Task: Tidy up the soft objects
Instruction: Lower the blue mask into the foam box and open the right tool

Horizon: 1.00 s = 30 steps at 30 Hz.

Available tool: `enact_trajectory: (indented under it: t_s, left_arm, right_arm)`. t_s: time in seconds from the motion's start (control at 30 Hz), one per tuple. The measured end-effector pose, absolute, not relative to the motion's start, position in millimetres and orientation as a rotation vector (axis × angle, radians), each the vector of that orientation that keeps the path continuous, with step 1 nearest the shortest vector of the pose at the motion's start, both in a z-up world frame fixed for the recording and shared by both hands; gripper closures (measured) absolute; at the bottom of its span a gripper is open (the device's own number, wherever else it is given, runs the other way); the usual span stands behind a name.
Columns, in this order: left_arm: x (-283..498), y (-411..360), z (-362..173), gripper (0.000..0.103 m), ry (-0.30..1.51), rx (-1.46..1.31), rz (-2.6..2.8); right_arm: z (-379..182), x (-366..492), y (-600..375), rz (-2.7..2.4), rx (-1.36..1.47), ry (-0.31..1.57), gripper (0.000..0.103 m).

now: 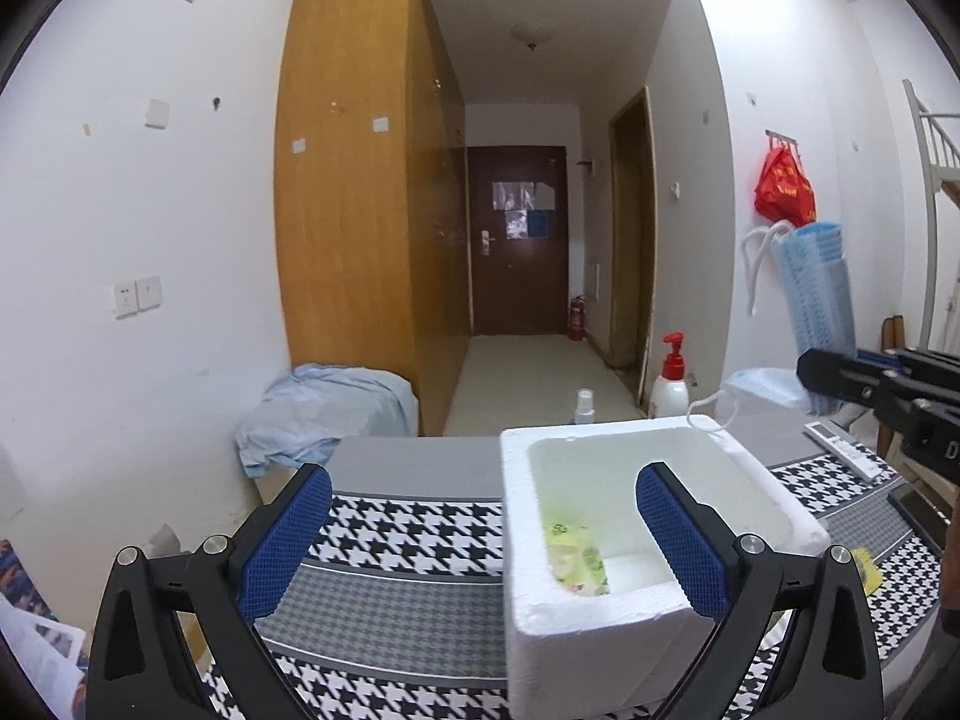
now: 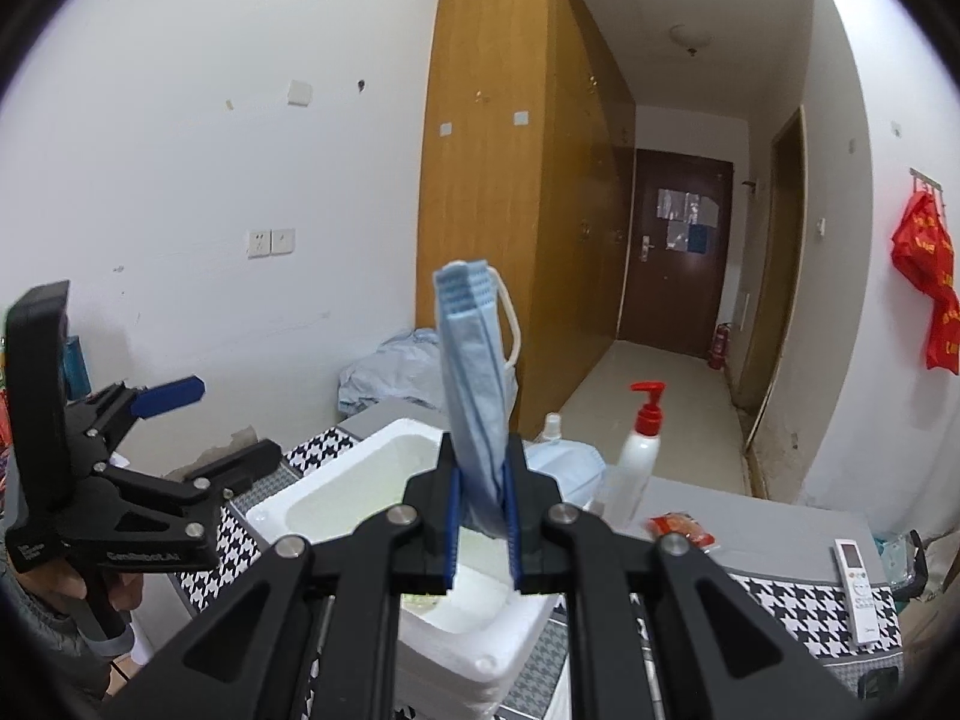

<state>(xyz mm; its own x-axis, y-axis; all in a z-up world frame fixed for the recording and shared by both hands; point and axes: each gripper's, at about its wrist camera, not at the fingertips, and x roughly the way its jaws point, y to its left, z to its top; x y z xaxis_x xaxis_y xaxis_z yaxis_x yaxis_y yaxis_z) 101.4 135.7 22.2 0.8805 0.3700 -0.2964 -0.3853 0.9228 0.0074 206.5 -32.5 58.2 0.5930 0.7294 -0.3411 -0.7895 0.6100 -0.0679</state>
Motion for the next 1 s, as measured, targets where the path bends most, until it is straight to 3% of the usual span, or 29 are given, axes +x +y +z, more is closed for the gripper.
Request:
enact_trajectory:
  t_s: [0.47,0.57,0.63,0.73,0.93,1.0]
  left_arm:
    - [92.5,151.4,14.3,0.001,0.297,-0.080,0.418]
    - [94.4,152.9,12.3,0.001,0.305,-0.091,0.410]
    - [95.0,154.0,10.9,0.001,0.308,-0.092,0.409]
    - [94.3,155.3,9.8,0.001,0.310,-0.099,0.405]
    - [96.9,157.0,7.3,0.001,0.324,-0.101,0.410]
    - [97.1,156.2,6.9,0.001,0.326,-0.103,0.405]
  right_arm:
    - [34.8,218.9,3.0,0.905,-0.292,0.435,0.084]
    - [31.1,221.6,6.7,0.909,-0.300,0.460,0.075]
    - [28.7,223.8,8.1,0.905,-0.301,0.474,0.056]
    - [26.7,225.8,10.4,0.896,-0.302,0.483,0.037]
    - [23.6,226.9,7.5,0.875,-0.307,0.493,0.022]
    - [22.8,224.8,6.7,0.876,-0.309,0.493,0.021]
